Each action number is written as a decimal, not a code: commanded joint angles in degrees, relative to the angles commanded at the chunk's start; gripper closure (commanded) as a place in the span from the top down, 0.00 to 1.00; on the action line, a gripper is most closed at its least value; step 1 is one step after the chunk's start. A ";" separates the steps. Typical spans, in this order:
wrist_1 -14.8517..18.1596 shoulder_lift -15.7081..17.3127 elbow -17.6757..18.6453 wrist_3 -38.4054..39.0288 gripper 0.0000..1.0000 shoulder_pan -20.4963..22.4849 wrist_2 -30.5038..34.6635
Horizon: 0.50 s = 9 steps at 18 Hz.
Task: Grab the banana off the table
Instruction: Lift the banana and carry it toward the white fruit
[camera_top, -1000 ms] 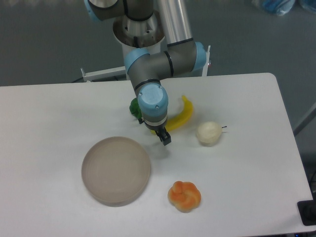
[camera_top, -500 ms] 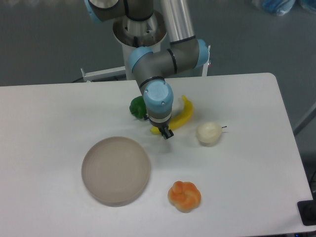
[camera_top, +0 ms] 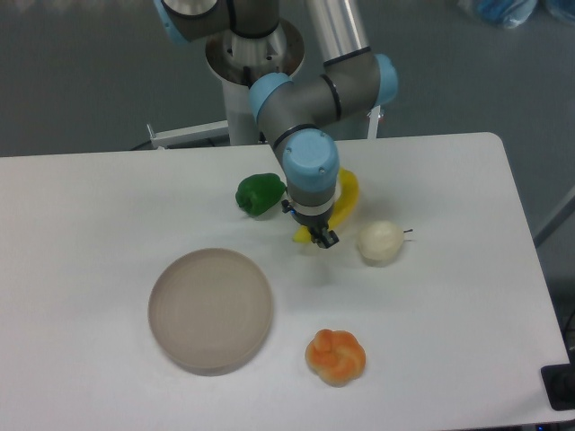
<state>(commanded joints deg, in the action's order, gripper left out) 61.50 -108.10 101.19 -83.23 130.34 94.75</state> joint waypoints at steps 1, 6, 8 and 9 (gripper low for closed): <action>2.46 0.00 -2.64 0.35 0.19 0.17 -1.22; 10.48 -3.77 -16.18 0.88 0.19 1.66 -3.08; 10.66 -5.97 -19.52 0.88 0.18 3.07 -2.99; 10.66 -6.85 -20.76 0.88 0.17 4.12 -3.08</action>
<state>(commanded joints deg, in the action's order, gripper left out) 72.16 -114.95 80.43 -82.35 134.46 91.67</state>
